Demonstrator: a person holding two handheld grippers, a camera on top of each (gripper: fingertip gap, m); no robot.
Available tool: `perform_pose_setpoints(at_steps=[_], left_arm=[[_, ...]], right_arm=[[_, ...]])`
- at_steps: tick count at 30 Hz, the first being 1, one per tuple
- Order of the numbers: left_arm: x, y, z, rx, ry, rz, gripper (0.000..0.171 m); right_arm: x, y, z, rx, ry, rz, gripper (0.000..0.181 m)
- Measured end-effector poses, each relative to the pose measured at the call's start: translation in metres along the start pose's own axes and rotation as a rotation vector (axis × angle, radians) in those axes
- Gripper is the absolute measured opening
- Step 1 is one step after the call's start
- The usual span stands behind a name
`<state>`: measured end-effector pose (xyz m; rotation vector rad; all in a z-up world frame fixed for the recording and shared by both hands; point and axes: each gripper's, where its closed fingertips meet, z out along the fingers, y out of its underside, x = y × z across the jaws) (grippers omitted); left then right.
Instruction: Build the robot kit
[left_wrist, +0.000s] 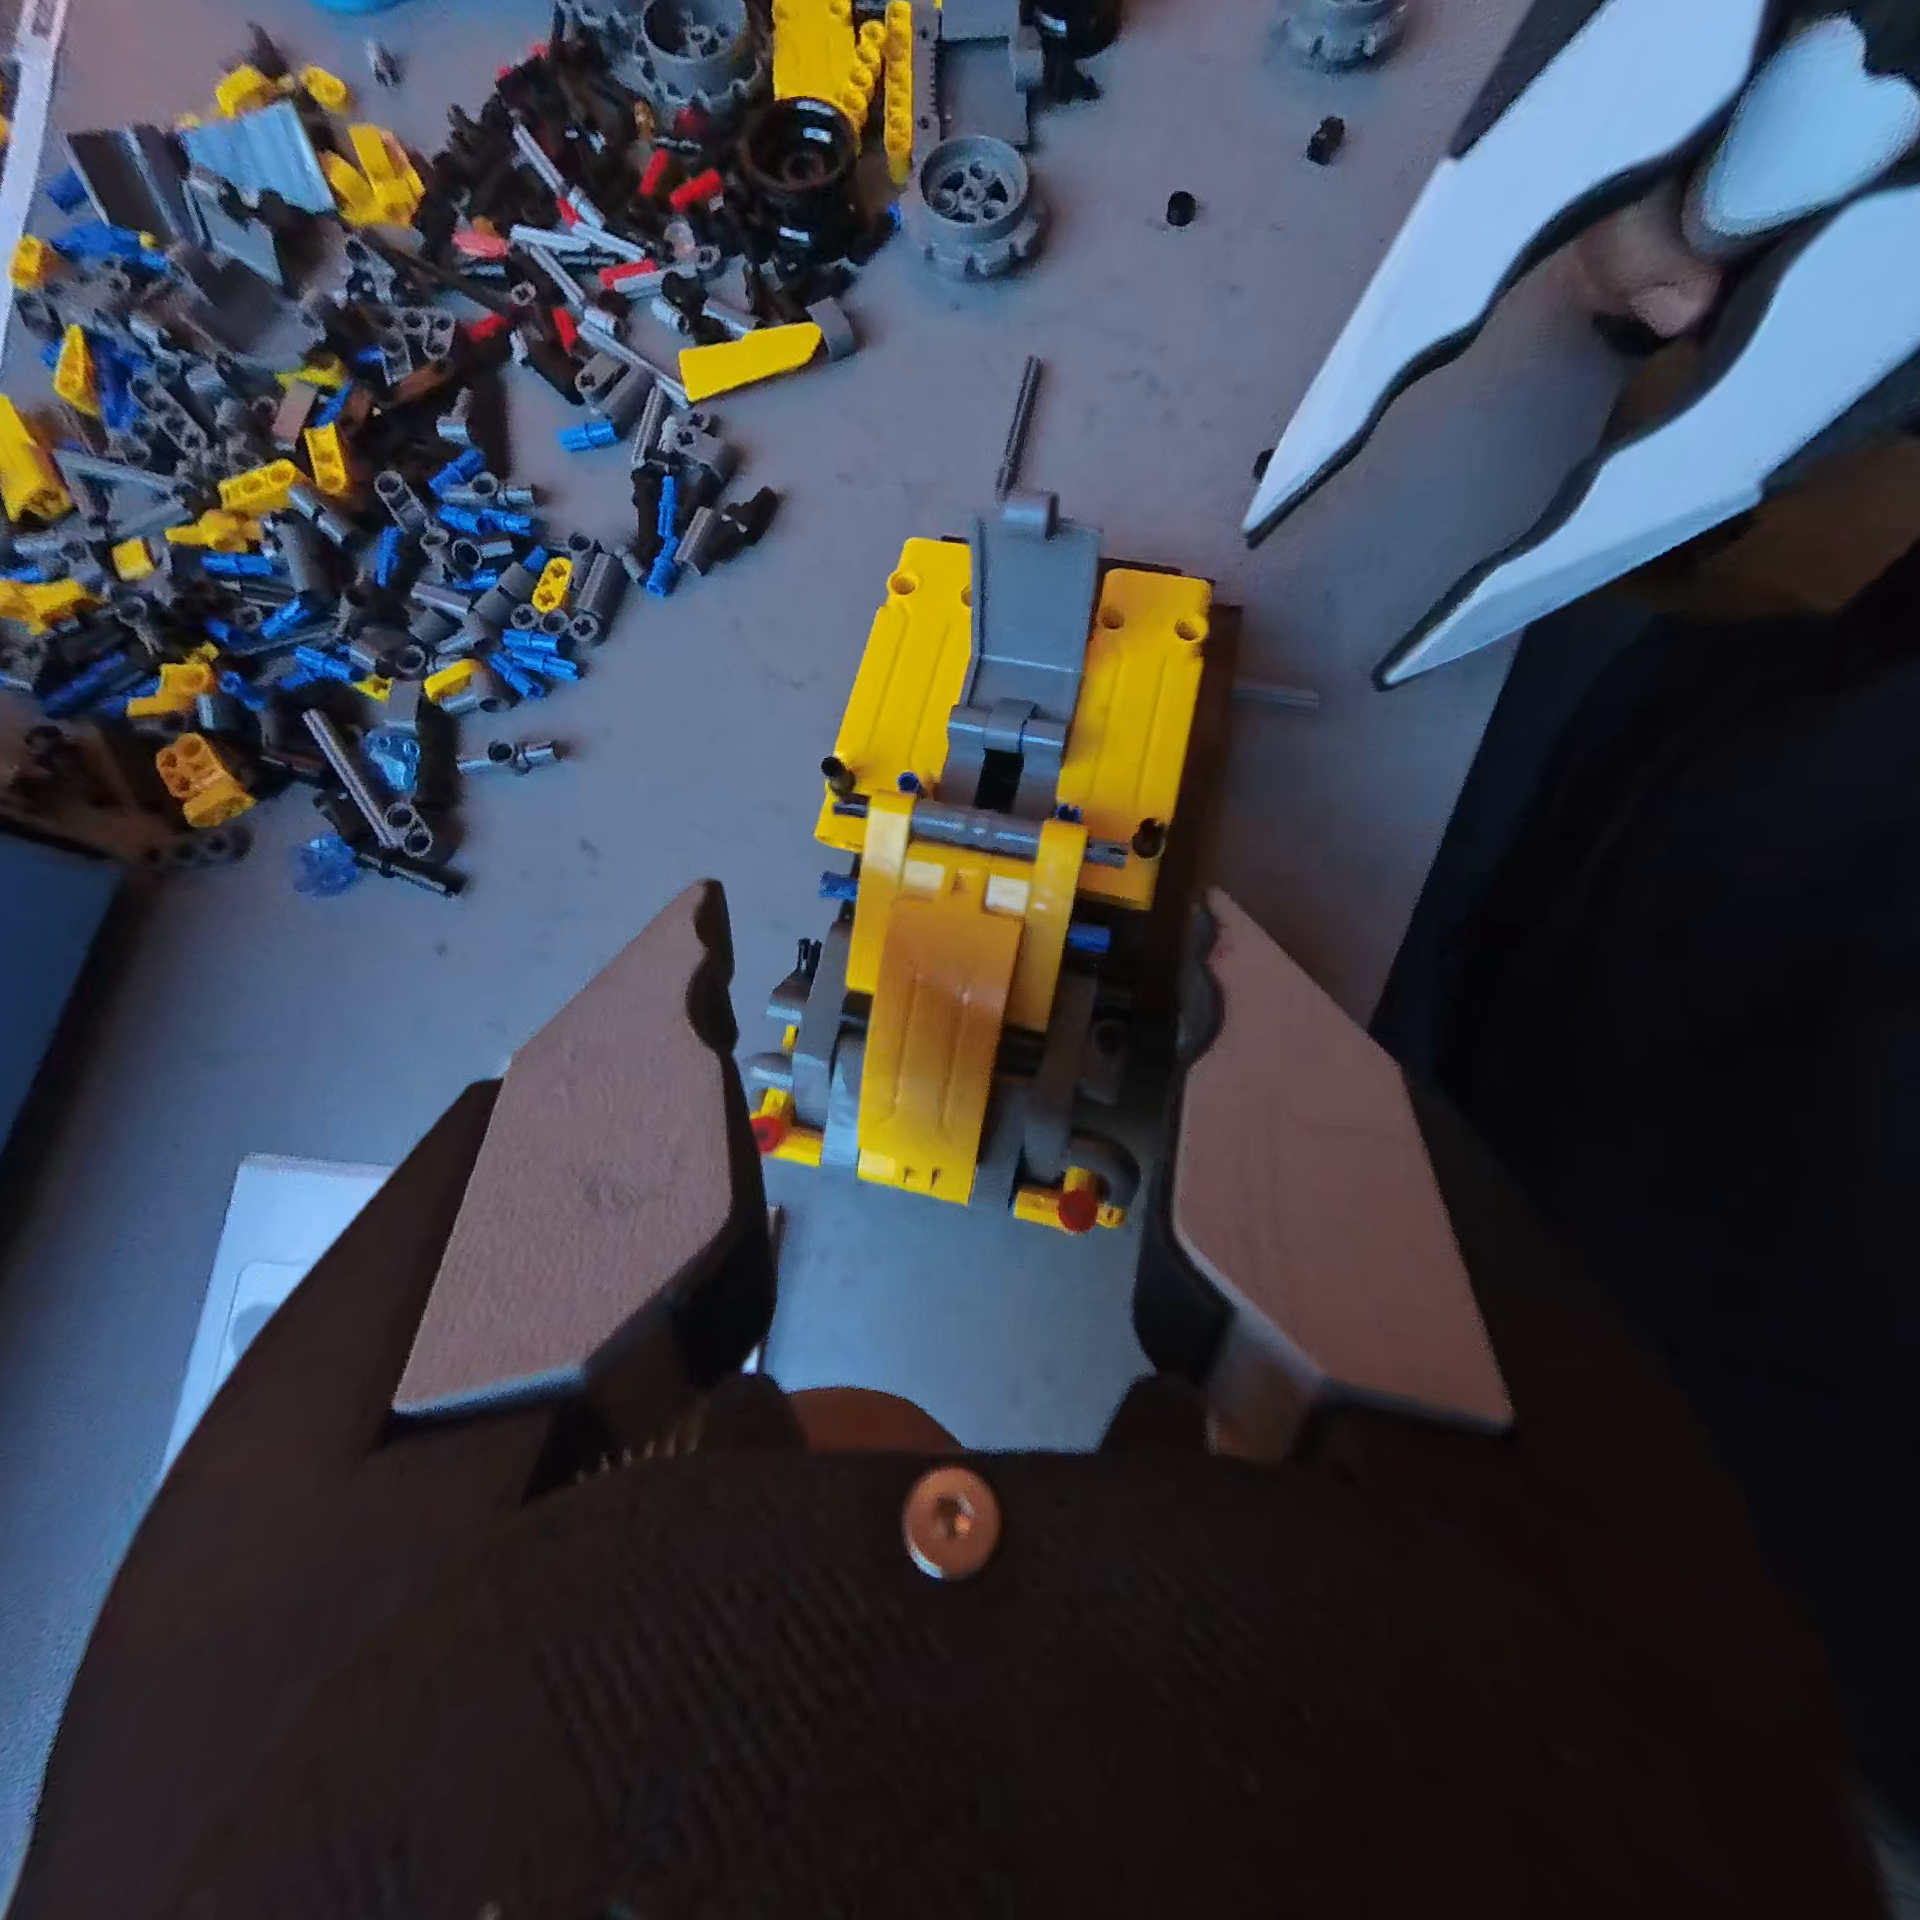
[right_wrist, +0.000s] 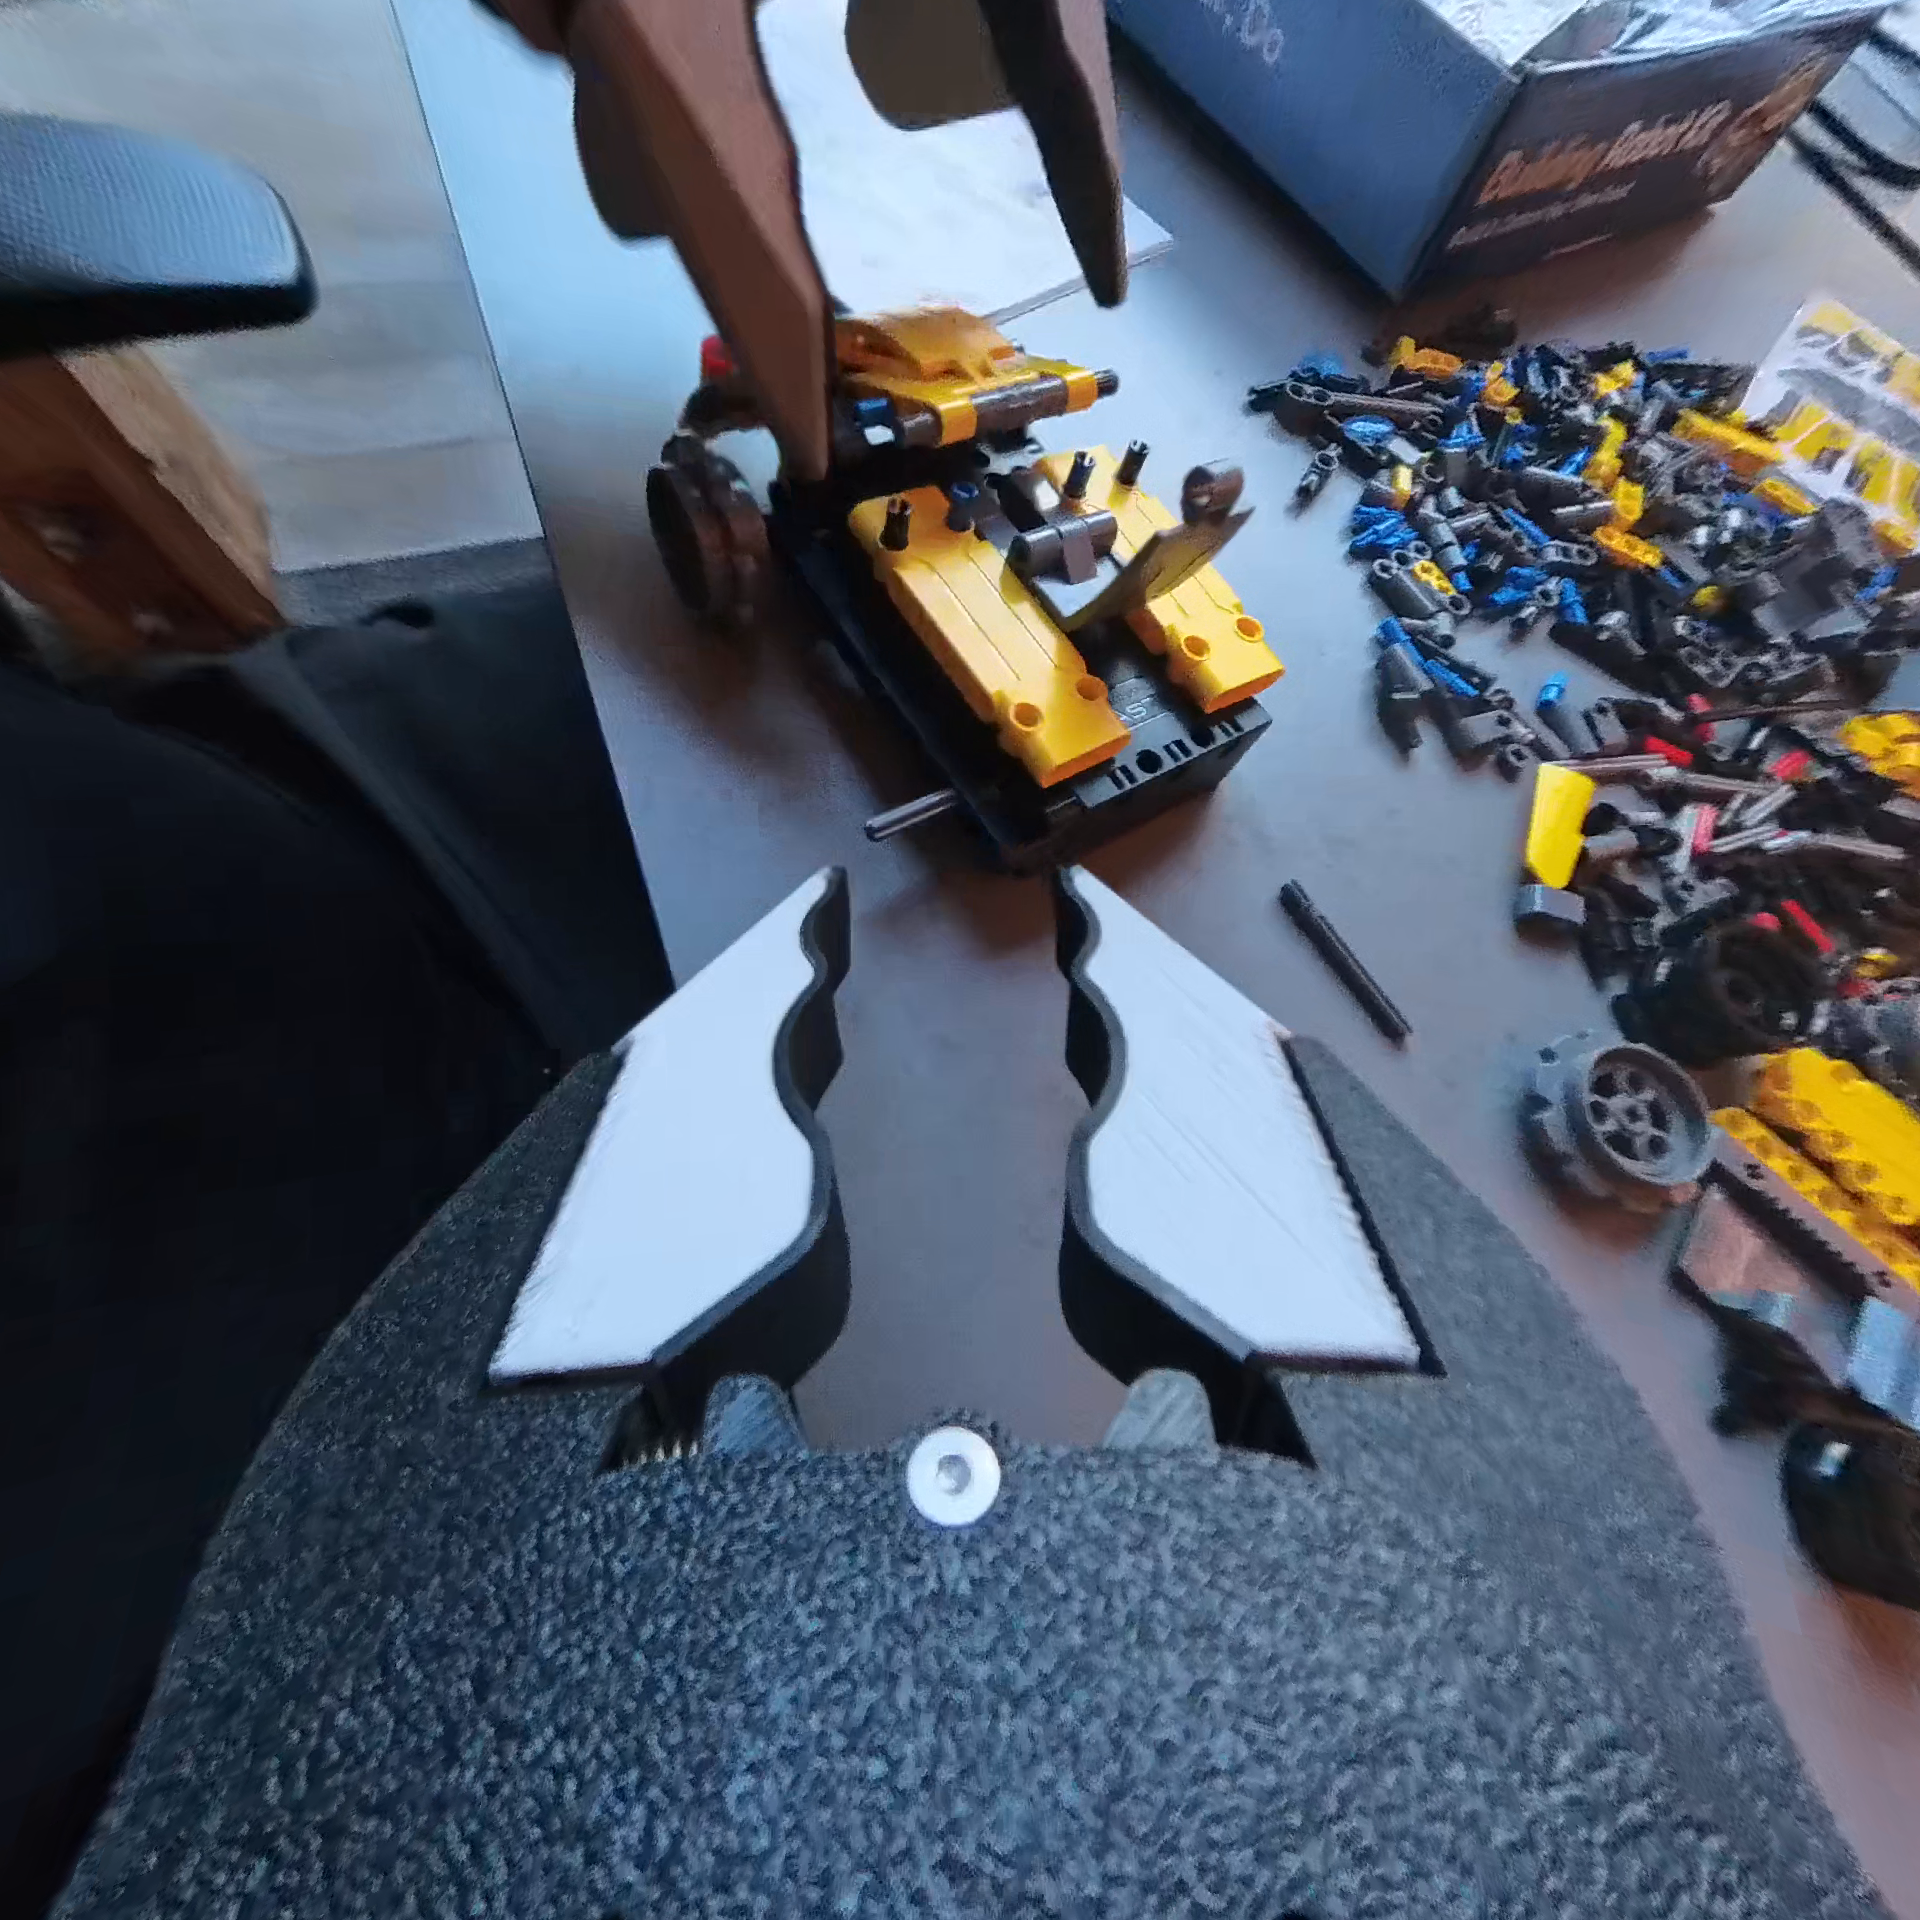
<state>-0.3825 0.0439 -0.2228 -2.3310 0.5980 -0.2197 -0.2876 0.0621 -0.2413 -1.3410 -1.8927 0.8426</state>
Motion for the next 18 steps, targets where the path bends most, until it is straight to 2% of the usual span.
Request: perform_pose_setpoints(at_steps=[4,8,11,13,18], left_arm=[[-0.002,0.006,-0.021,0.056,-0.014,-0.014,0.083],[-0.013,0.038,-0.032,0.026,-0.08,-0.06,0.088],[-0.007,0.044,-0.032,0.057,0.003,-0.136,0.093],[-0.003,0.047,-0.03,0.069,0.038,-0.118,0.094],[-0.011,0.064,-0.021,0.01,-0.012,-0.01,0.09]], right_arm=[[0.003,0.006,-0.003,-0.038,0.06,-0.134,0.037],[0.011,0.007,0.001,-0.07,0.124,-0.241,0.035],[0.015,0.007,0.007,-0.089,0.157,-0.313,0.036],[0.021,0.004,0.01,-0.096,0.211,-0.39,0.037],[0.02,-0.004,0.019,-0.059,0.323,-0.693,0.038]])
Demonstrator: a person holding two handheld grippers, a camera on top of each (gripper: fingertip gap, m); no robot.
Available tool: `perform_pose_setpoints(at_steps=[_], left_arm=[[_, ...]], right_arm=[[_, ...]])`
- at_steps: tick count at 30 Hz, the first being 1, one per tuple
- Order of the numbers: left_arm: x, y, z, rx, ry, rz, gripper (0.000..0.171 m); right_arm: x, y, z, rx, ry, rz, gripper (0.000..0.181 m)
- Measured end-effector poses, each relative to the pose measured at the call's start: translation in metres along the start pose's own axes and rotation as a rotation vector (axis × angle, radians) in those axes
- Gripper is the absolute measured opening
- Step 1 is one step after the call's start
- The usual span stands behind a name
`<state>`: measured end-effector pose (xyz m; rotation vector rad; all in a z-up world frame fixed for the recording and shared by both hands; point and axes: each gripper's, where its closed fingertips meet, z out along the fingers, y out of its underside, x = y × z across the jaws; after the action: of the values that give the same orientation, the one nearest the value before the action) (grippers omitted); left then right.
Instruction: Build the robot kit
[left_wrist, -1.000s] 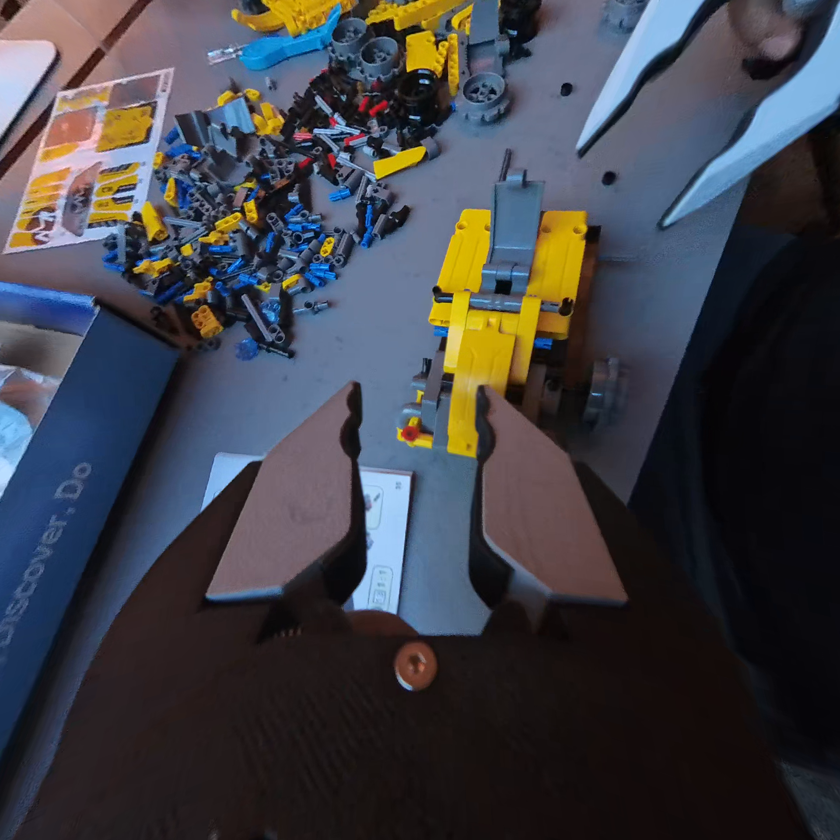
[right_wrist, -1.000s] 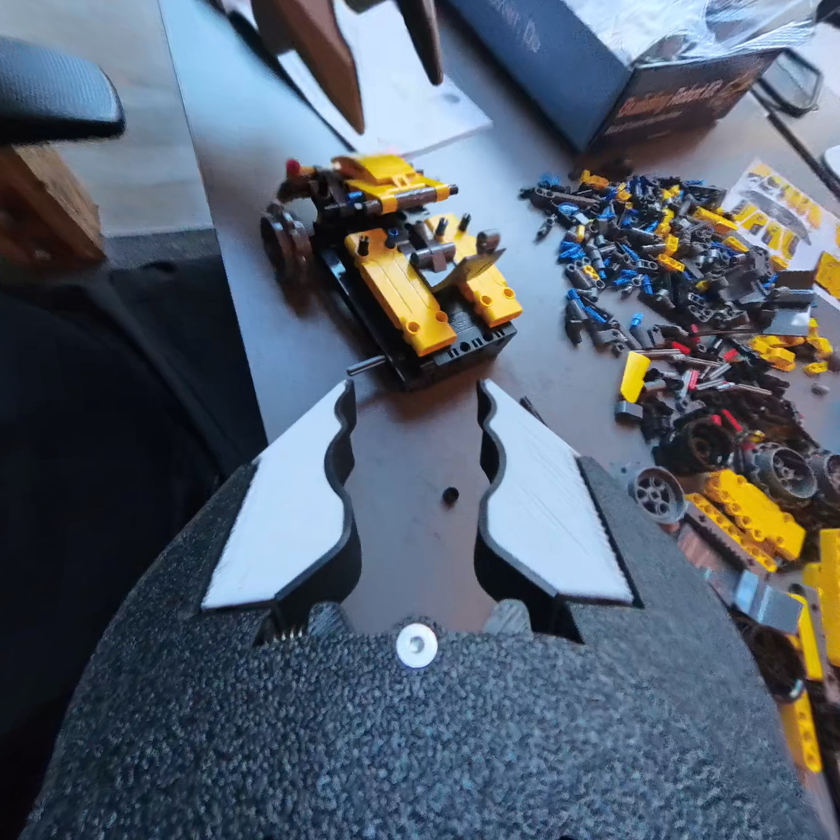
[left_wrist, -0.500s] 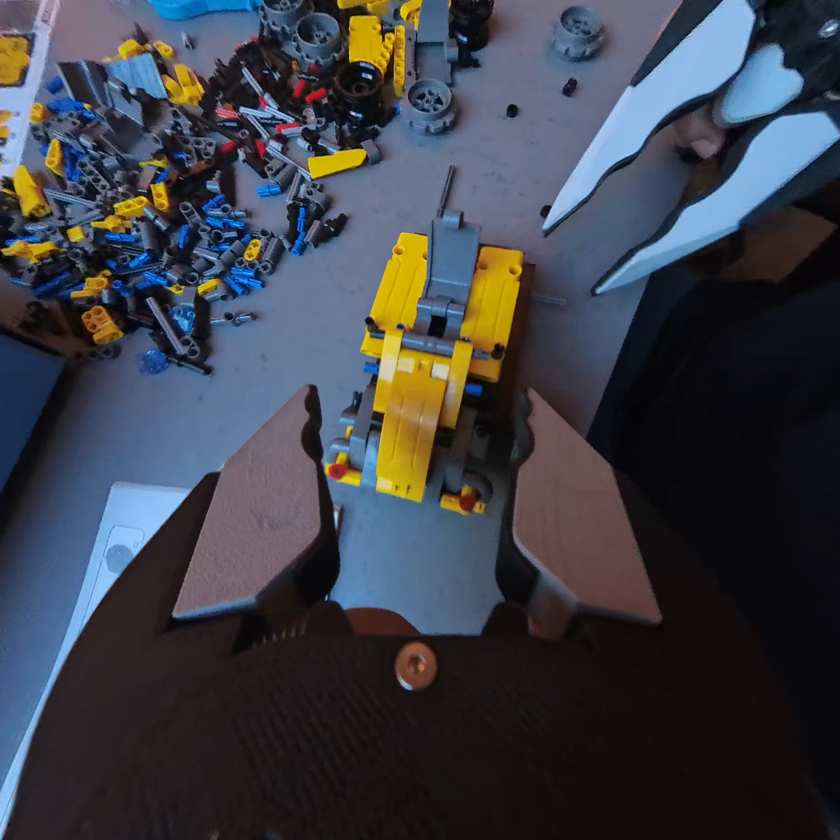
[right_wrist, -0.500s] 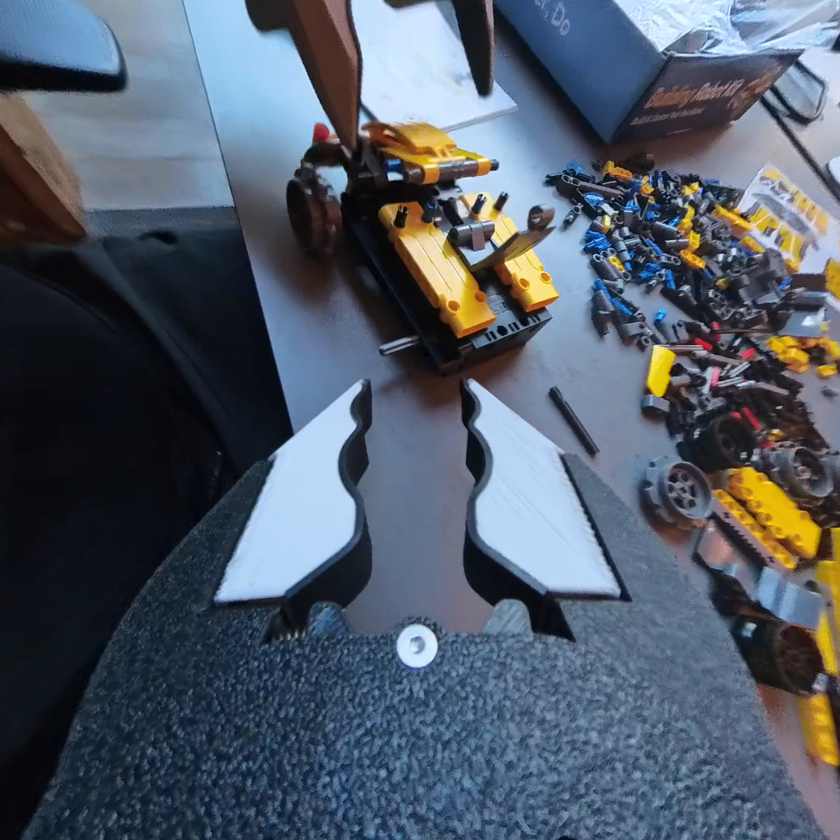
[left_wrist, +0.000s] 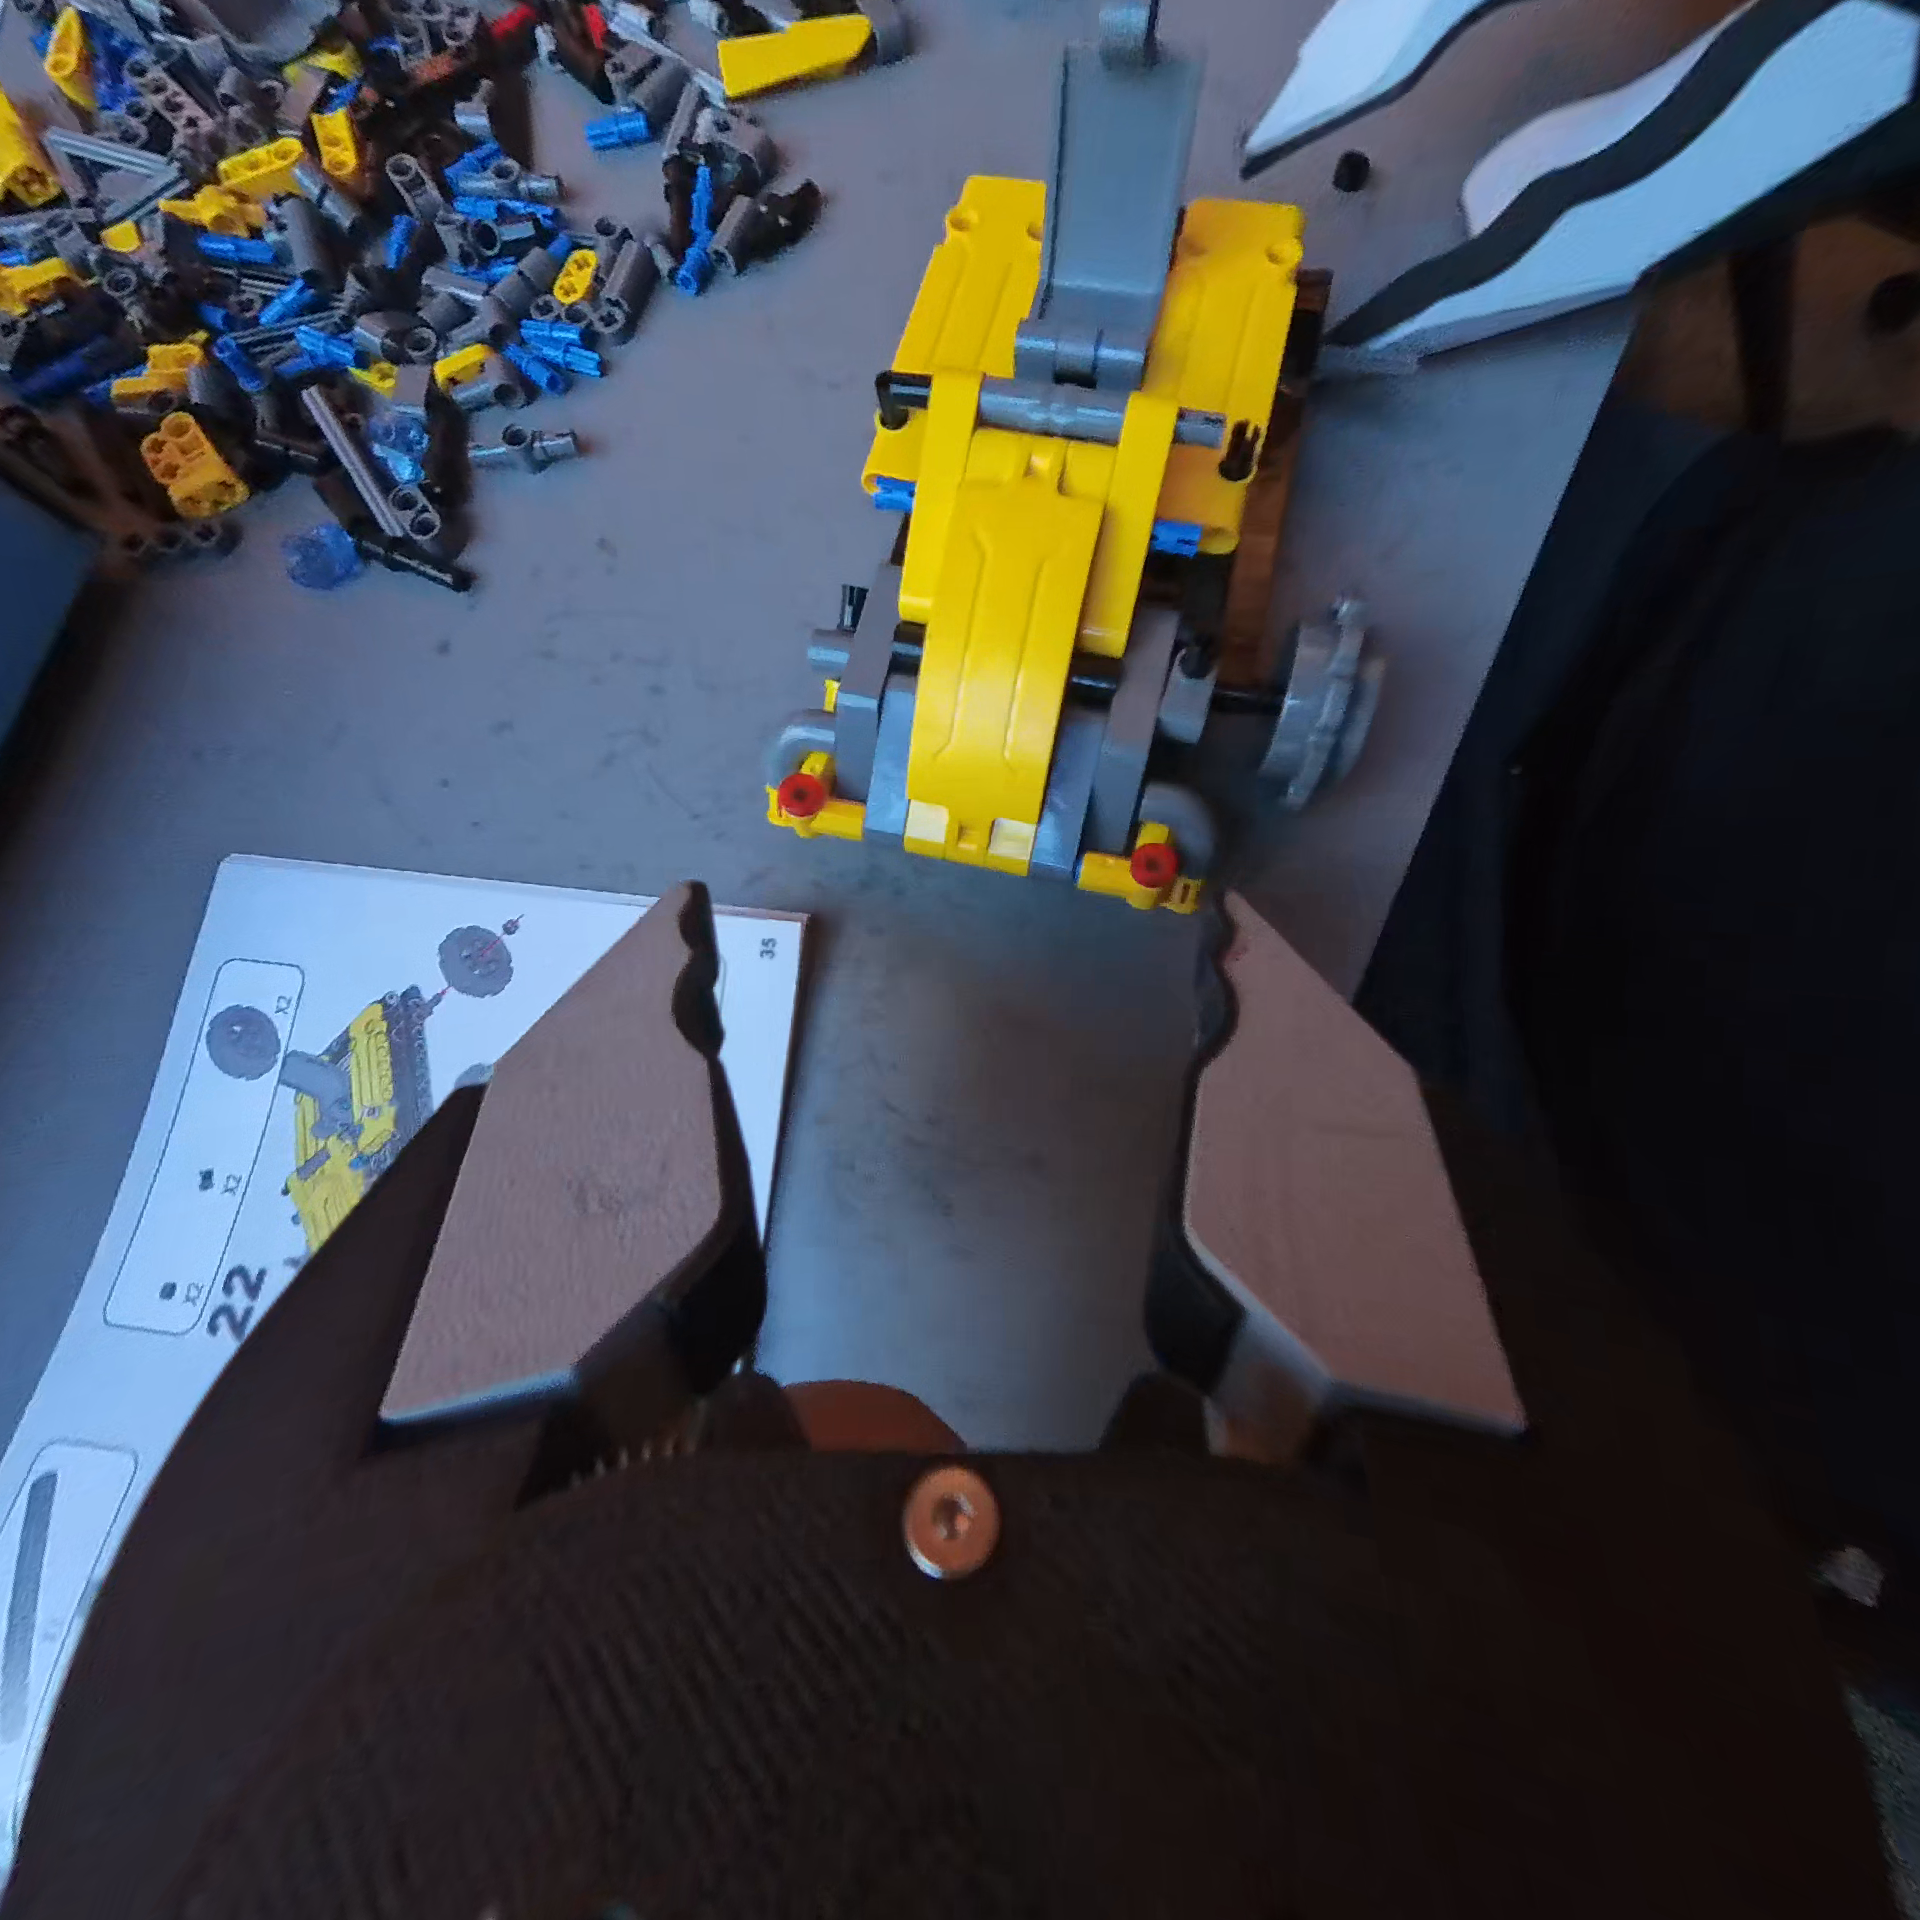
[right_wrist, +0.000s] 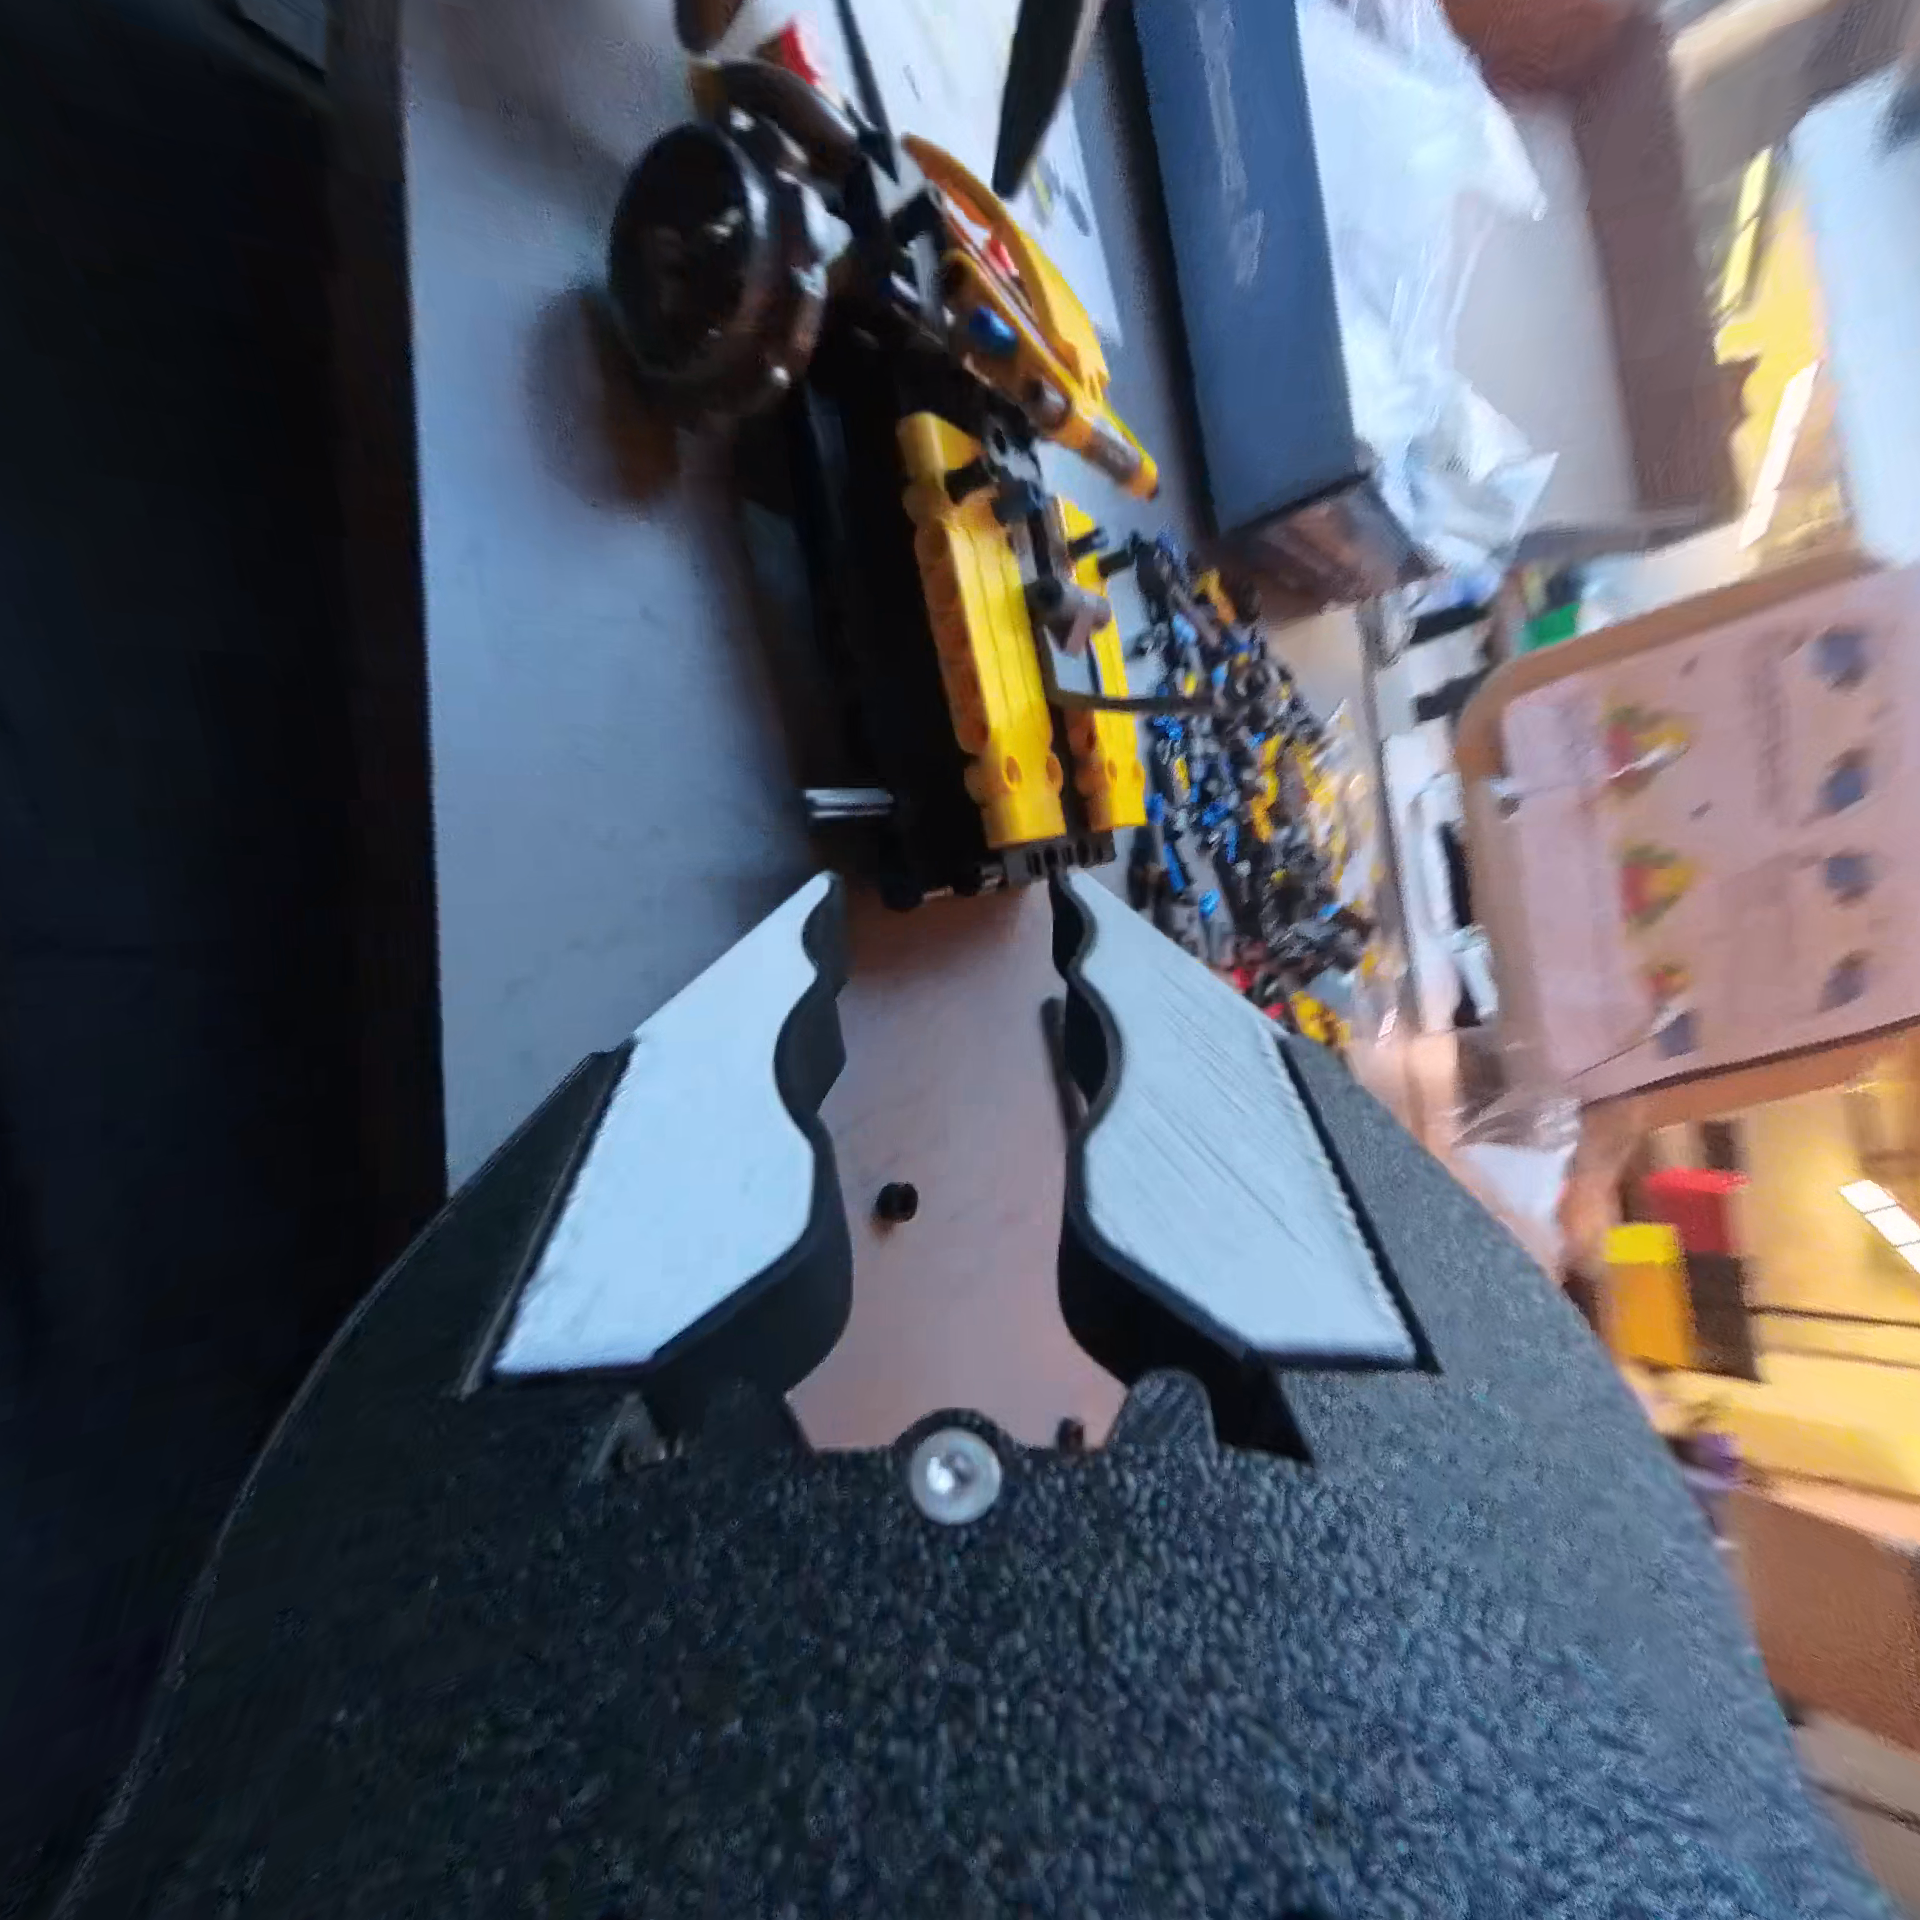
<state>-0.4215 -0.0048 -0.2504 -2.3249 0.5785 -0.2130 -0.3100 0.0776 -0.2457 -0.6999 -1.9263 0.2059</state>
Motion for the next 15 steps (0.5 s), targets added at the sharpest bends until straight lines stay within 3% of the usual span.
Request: perform_pose_setpoints(at_steps=[2,7,15], left_arm=[[0.001,0.001,0.005,0.004,0.01,0.016,0.088],[0.007,0.002,0.019,0.026,0.058,0.001,0.086],[0.005,0.001,0.019,0.03,0.062,-0.007,0.086]], right_arm=[[-0.003,-0.004,0.001,0.025,0.027,-0.075,0.032],[-0.003,-0.007,0.005,0.042,-0.014,-0.064,0.032],[0.002,-0.009,0.006,0.108,-0.135,0.073,0.025]])
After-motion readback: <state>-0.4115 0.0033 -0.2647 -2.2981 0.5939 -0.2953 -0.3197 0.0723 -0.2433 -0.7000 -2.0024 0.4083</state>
